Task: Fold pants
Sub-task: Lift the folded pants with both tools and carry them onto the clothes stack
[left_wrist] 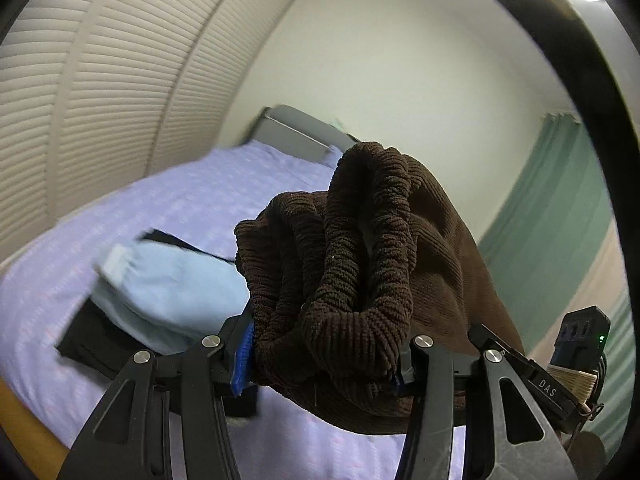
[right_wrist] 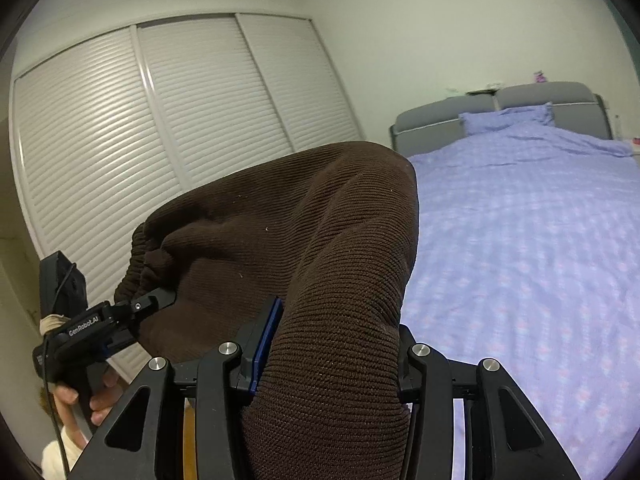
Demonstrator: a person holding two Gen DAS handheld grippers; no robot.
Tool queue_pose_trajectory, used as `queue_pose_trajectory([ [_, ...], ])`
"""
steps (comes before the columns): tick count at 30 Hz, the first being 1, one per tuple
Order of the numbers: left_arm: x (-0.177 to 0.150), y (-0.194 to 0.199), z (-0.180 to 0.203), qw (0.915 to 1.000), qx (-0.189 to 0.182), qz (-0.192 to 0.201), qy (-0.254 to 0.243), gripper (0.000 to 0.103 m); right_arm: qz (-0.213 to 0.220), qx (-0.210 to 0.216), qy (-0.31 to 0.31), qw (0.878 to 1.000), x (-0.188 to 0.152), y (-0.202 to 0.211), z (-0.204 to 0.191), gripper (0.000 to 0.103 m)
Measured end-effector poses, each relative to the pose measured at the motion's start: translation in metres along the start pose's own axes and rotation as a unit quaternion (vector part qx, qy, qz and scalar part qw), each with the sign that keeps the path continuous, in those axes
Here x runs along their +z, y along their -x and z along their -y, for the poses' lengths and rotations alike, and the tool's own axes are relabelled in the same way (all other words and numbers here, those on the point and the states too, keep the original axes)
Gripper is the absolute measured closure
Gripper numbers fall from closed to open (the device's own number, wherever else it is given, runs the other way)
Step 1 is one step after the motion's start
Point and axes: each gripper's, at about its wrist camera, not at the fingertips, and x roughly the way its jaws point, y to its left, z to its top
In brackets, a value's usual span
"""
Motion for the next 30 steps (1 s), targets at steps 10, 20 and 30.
queue_pose_trajectory([
  [10,0.058,-0.037,-0.117,0.9968,0.054,-0.010,0.057,0.054,-0.072,0.010,0.025,0.997,0.026,-0.131,-0.045,0.059],
  [20,0.064,-0.095,-0.179,0.9925,0.084,-0.053,0.072,0.053,-0.136,0.008,0.002,0.991,-0.002,-0.224,-0.033,0.058],
  [30,0.040,-0.095,-0.194,0.9865,0.110,-0.060,0.105,0.027,-0.137,-0.021,0.031,0.990,-0.022,-0.231,-0.037,0.030],
])
